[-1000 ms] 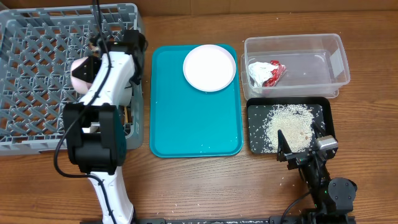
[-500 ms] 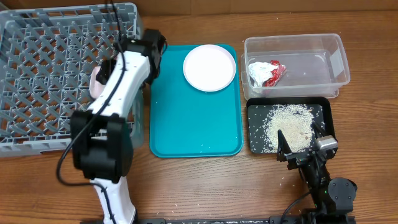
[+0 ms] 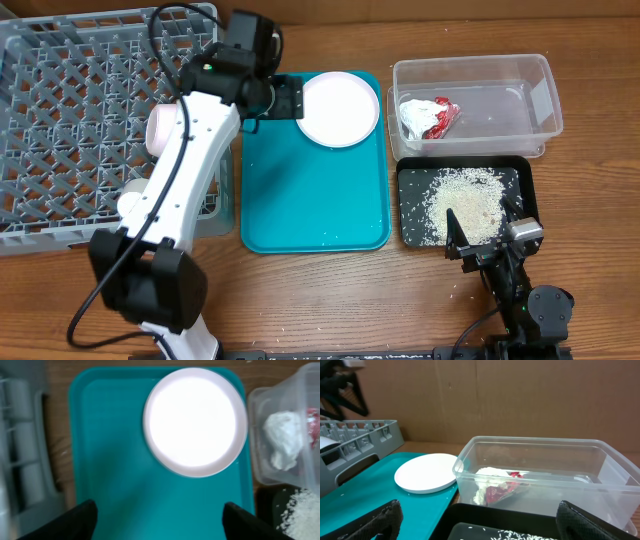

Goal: Sort waste into correct bins and load items into the dishwasher
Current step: 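Reach the left gripper to the white plate and grasp its edge, then lift the white plate and stand it upright in the dish rack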

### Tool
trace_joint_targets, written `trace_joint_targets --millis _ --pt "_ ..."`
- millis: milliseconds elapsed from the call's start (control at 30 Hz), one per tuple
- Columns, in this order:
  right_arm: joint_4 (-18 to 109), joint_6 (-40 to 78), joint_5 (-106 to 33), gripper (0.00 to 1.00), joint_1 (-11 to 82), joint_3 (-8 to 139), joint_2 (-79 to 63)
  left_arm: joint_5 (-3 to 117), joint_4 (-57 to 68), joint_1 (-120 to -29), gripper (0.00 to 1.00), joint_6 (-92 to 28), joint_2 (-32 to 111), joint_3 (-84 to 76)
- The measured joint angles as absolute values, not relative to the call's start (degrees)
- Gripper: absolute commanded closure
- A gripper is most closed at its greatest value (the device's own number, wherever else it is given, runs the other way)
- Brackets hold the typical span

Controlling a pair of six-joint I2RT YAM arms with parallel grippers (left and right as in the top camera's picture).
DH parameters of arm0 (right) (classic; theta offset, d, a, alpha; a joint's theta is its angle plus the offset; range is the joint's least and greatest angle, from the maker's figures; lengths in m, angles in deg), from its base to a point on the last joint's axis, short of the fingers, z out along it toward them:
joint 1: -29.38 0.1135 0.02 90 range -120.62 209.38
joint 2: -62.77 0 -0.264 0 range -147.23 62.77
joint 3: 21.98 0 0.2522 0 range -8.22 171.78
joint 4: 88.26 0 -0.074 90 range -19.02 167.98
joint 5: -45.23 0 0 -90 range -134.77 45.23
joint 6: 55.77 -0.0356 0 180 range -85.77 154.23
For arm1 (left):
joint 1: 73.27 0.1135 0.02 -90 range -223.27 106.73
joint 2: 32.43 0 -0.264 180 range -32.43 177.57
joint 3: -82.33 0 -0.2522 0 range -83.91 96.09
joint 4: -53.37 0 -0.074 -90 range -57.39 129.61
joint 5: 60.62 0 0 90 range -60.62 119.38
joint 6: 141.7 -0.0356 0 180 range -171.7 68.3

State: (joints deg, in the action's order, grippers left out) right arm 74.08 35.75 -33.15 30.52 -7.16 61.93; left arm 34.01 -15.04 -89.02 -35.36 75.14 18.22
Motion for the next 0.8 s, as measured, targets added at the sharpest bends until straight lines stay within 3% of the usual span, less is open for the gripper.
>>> trace_joint_targets --millis 100,433,533,567,667,800 --pt "74.1 35.73 -33.17 0.0 30.52 -7.16 61.93 36.21 -9.36 -89.32 0.39 -34.27 79.84 18.37" --pt "74.1 35.71 -33.17 0.0 30.52 -7.16 61.93 37.74 -2.06 -89.37 0.42 -29.3 95.9 18.37" --pt "74.08 35.71 -33.17 0.0 30.52 -7.16 61.93 37.74 -2.12 -89.37 0.67 -28.74 97.3 18.37" --pt "74.1 35.73 -33.15 0.0 30.52 -7.16 61.93 37.74 -2.32 -89.37 0.8 -28.32 97.67 18.37" --pt "74.12 35.71 -33.19 0.0 30.52 -7.16 61.93 37.77 -3.74 -89.39 0.96 -27.84 98.53 18.37" --pt "74.08 35.75 -33.15 0.0 30.52 -7.16 61.93 38.11 -6.98 -89.37 0.96 -28.15 98.57 18.59"
